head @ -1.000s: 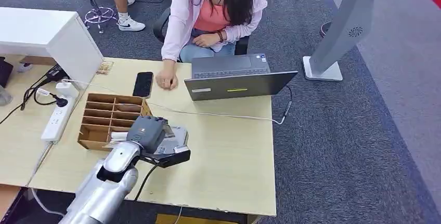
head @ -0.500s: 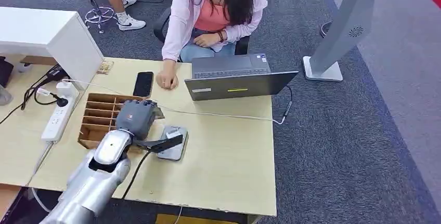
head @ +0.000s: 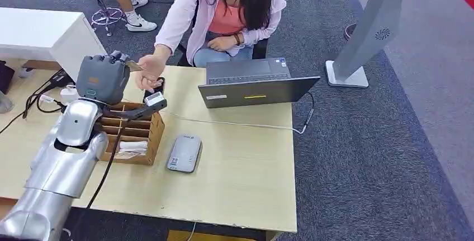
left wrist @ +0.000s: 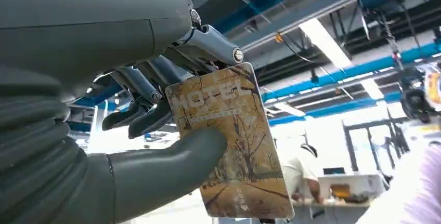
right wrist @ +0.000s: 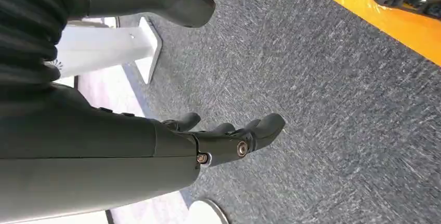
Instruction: Pass the card to the sensor for recognition and then transmit it.
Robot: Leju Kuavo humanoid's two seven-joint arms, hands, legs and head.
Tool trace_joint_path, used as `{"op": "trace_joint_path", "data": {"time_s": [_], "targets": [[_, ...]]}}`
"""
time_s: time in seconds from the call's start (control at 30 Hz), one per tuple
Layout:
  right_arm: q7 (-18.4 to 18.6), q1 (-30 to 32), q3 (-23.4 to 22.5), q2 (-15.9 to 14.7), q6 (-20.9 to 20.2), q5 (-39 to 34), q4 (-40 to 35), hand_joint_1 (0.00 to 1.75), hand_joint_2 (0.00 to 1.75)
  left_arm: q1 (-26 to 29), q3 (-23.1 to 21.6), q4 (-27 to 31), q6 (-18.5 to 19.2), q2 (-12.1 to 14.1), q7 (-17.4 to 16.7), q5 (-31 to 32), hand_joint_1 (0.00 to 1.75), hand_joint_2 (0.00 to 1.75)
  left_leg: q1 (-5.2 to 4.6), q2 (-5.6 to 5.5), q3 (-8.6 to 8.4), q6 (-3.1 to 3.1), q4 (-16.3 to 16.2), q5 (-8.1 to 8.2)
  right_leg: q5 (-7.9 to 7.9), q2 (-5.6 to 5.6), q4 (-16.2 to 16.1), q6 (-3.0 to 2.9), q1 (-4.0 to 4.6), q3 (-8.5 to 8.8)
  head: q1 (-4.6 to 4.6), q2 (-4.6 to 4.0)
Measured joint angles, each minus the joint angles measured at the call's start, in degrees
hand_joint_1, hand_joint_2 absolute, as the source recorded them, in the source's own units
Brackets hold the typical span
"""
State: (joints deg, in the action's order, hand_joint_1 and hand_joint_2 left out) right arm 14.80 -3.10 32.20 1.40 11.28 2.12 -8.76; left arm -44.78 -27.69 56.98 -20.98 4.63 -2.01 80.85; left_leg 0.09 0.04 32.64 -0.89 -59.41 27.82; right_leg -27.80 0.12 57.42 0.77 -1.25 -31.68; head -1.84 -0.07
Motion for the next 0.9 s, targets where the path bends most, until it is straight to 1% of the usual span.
{"op": "trace_joint_path", "data": {"time_s": [0.27, 0.3, 0.33, 0.5, 0.77, 0.83, 0.87, 0.9], "targets": [[0.33, -0.11, 0.22, 0.00, -0.07, 0.09, 0.00, 0.00, 1.75, -1.63, 1.16, -0.26, 0.48, 0.66, -0.04, 1.12, 1.75, 1.75, 0.00, 0.02, 0.01, 0.00, 0.00, 0.00, 0.00, 0.02, 0.00, 0.00, -0.02, 0.00, 0.00, 0.00], [0.41, -0.10, 0.24, 0.00, -0.07, 0.09, 0.00, 0.00, 1.75, -1.61, 1.18, -0.41, 0.46, 0.68, -0.04, 1.20, 0.16, 1.75, 0.00, 0.02, 0.01, 0.00, 0.00, 0.00, 0.00, 0.02, 0.00, 0.00, -0.02, -0.01, 0.00, 0.00], [0.44, -0.10, 0.26, 0.00, -0.07, 0.09, 0.00, 0.00, 1.75, -1.61, 1.18, -0.59, 0.41, 0.68, -0.04, 1.16, 0.00, 1.75, 0.00, 0.01, 0.01, 0.00, 0.00, 0.00, 0.00, 0.01, 0.00, 0.00, -0.02, -0.01, 0.00, 0.00], [0.50, -0.15, 0.26, 0.00, -0.04, -0.33, 0.00, 0.00, 1.75, -1.28, 1.20, -1.68, 0.06, 0.61, -0.04, 0.55, 0.00, 1.75, -0.01, 0.02, 0.01, 0.00, 0.00, 0.00, 0.00, 0.02, 0.00, 0.00, -0.01, -0.01, 0.00, 0.00], [0.61, -0.15, 0.26, 0.00, 0.04, -0.61, 0.00, 0.00, 1.75, 0.74, 1.20, -1.66, -0.61, 0.35, 0.26, -0.09, 0.00, 1.75, -0.01, 0.02, 0.01, 0.00, 0.00, 0.00, 0.00, 0.02, 0.00, 0.00, -0.01, -0.01, -0.02, 0.00], [0.63, -0.14, 0.26, 0.00, 0.13, -1.16, 0.00, 0.00, 1.75, 1.99, 1.29, -0.60, -0.52, 0.44, 1.34, -1.42, 0.00, 1.75, -0.01, 0.02, 0.03, 0.00, 0.00, 0.00, 0.00, 0.02, 0.01, 0.00, -0.01, 0.00, 0.00, 0.00], [0.66, -0.13, 0.24, 0.00, 0.33, -1.64, 0.00, 0.00, 1.75, 3.38, 1.42, 0.73, -0.52, 0.66, 1.86, -2.01, 0.00, 1.75, -0.01, 0.02, 0.02, 0.00, 0.01, 0.01, 0.00, 0.04, 0.01, 0.00, -0.02, 0.01, -0.02, 0.00], [0.72, -0.09, 0.22, 0.00, 0.57, -2.06, 0.00, 0.00, 1.75, 5.41, 1.66, 3.22, -0.52, 1.23, 2.57, -2.82, 0.00, 1.75, -0.01, 0.04, 0.02, -0.01, 0.01, 0.02, 0.00, 0.08, 0.01, 0.00, -0.02, 0.00, 0.00, 0.00]]}}
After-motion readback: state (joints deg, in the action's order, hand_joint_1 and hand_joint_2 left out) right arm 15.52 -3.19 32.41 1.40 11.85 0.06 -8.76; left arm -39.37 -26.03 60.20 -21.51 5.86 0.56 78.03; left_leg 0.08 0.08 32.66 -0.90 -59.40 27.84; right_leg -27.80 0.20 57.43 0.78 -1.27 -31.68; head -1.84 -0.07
